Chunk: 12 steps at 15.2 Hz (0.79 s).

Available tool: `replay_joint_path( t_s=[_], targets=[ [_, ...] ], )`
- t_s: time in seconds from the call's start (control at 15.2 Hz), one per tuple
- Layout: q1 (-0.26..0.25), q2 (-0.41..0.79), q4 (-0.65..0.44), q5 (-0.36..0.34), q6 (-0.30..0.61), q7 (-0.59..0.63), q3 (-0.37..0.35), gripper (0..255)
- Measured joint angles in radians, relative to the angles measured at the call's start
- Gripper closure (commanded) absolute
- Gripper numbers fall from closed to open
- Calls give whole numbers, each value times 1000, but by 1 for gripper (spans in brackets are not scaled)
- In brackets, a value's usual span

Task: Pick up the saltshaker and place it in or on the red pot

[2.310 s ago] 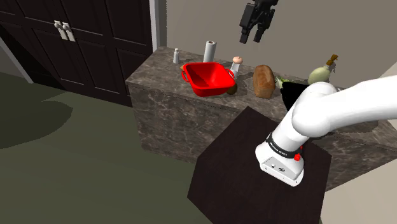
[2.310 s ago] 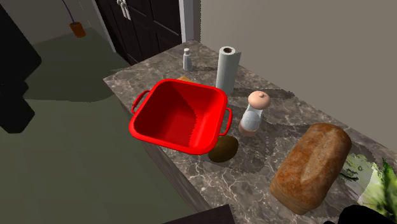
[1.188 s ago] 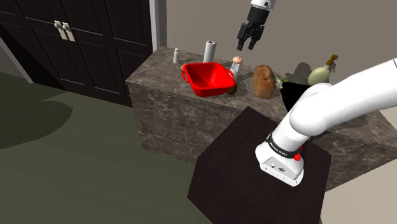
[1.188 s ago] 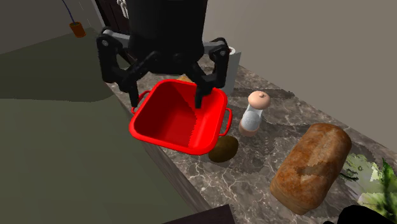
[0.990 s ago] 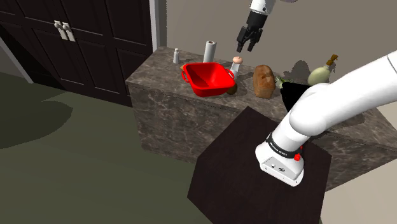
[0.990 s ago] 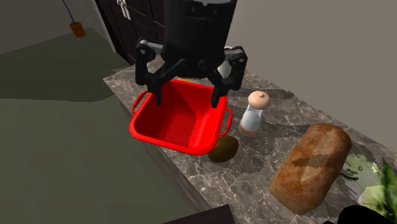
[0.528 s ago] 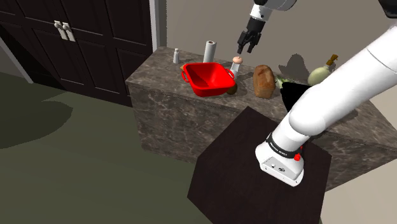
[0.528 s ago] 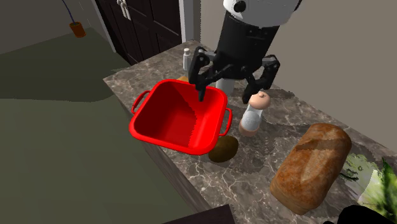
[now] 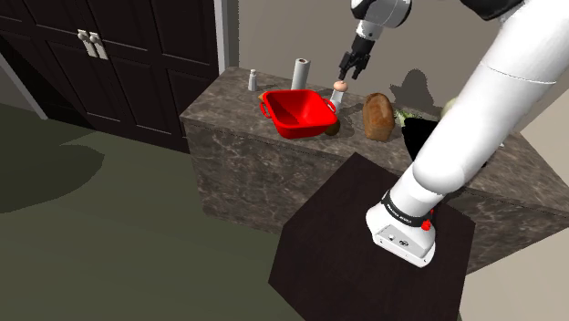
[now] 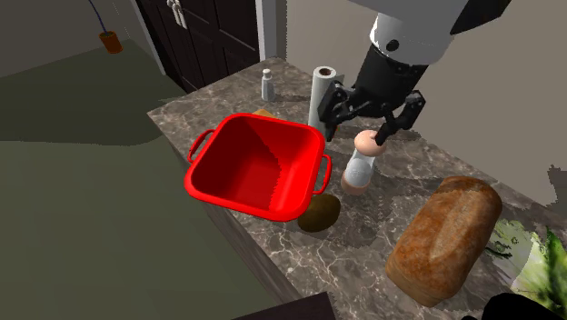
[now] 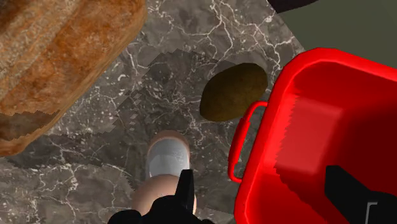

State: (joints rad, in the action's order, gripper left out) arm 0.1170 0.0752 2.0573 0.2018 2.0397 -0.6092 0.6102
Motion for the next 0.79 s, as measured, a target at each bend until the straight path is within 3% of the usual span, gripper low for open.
replay_joint_path(
  t_s=[0.46, 0.79],
  targets=[
    [121, 284, -231, 185, -16, -165, -3, 0],
    [142, 338, -231, 225, 25, -196, -19, 0]
  ],
)
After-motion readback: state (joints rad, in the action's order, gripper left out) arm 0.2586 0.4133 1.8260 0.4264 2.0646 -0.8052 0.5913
